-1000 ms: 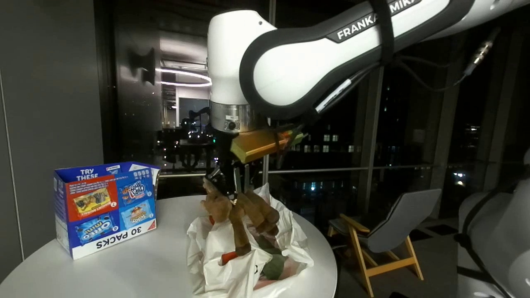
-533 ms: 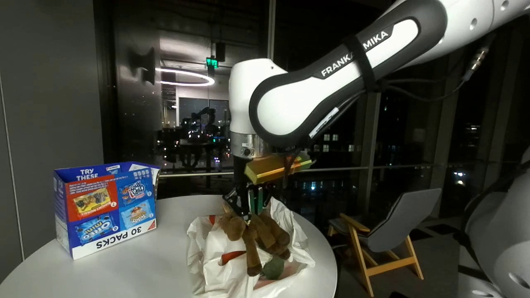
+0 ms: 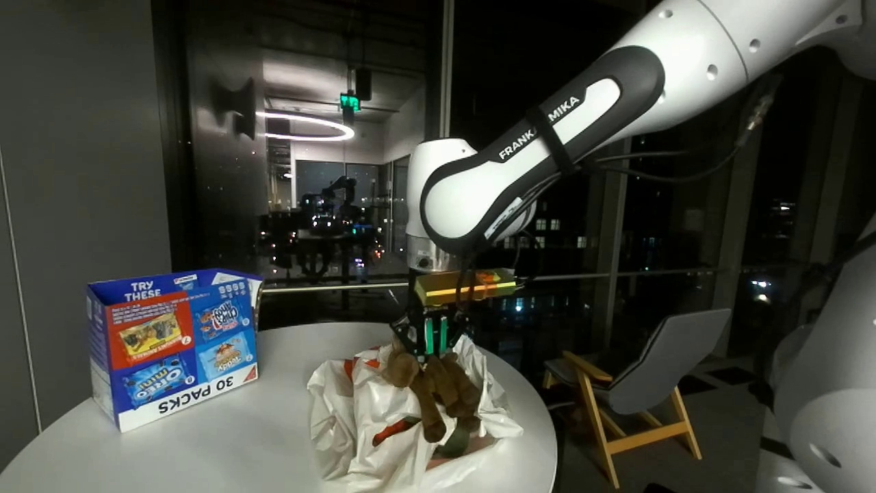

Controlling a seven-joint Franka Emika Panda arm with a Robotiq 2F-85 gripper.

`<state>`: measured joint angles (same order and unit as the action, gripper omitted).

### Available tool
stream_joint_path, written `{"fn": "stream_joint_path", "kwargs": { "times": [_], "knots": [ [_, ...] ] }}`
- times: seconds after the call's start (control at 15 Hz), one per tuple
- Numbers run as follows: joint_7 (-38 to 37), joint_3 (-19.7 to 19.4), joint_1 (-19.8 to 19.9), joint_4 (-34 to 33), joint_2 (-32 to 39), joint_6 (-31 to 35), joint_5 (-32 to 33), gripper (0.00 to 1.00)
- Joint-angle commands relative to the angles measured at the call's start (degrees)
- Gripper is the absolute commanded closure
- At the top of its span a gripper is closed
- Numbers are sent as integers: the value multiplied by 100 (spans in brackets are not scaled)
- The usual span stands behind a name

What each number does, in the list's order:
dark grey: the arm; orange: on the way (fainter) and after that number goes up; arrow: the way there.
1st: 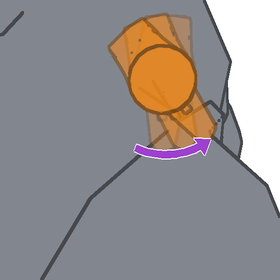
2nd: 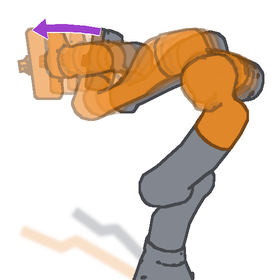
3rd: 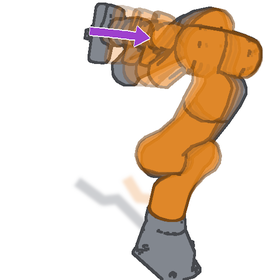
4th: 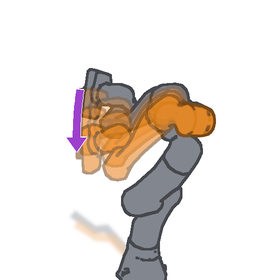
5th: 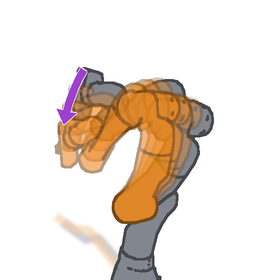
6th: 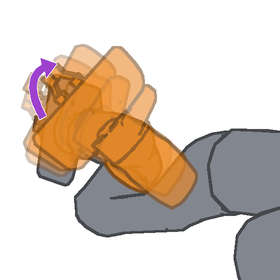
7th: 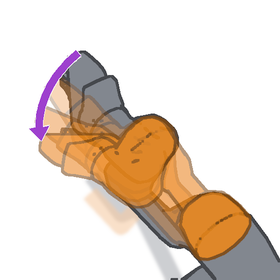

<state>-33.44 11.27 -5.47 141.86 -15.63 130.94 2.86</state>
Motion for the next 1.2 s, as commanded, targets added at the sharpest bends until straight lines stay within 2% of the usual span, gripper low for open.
{"fn": "stream_joint_path", "kwargs": {
  "times": [0.0,0.27,0.73,1.13],
  "knots": [
    [-214,-26,128,-25,92,332,-176,91],
    [-517,47,156,120,-118,788,-88,91],
    [-1066,260,57,216,-618,-916,-167,91],
    [-1601,282,101,128,-611,-1350,-135,91]
  ]
}}
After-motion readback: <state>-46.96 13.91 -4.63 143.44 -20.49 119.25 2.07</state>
